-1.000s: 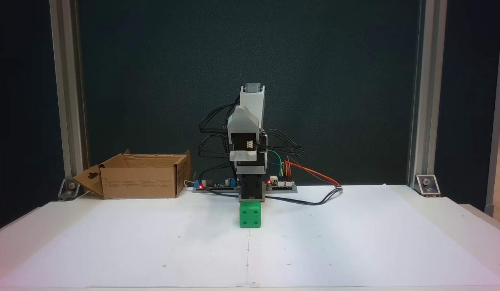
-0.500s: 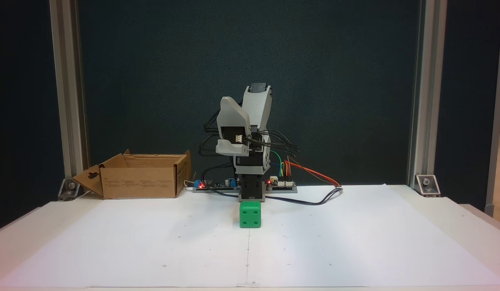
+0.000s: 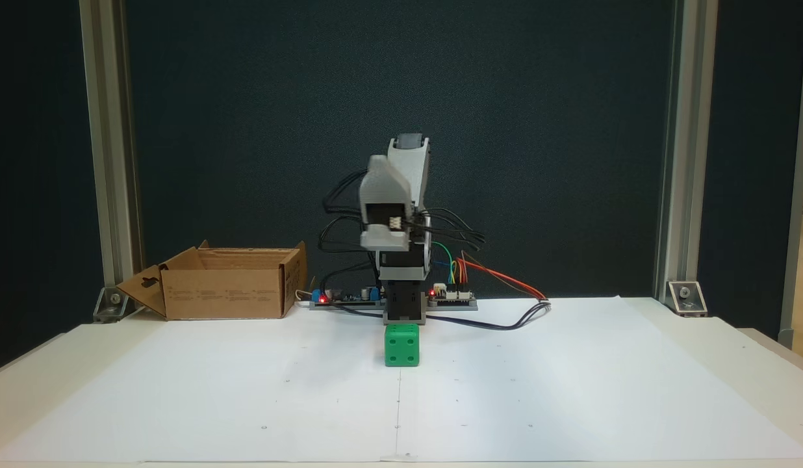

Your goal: Grasp a green dice and put it in the bin.

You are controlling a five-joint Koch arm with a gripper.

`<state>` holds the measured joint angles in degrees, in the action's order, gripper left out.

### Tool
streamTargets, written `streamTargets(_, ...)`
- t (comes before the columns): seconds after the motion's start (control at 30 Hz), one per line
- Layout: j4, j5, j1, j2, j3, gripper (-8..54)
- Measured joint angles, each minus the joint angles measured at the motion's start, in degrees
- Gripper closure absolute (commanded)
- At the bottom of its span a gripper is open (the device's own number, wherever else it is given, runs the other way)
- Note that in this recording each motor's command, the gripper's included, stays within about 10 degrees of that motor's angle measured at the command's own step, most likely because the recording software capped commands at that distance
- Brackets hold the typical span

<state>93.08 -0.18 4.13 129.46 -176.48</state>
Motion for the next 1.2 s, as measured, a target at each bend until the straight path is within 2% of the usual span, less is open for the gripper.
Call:
streamTargets(0.4, -4.13, 0.0, -4.04, 0.0, 2.37, 2.4)
streamTargets(0.5, -16.0, 0.0, -3.69, 0.0, 8.96, 2.4)
streamTargets(0.87, -59.06, 0.09, -3.6, 0.0, 48.52, 2.4)
streamTargets(1.2, -97.73, 0.53, -3.87, -0.26, 59.94, 2.2)
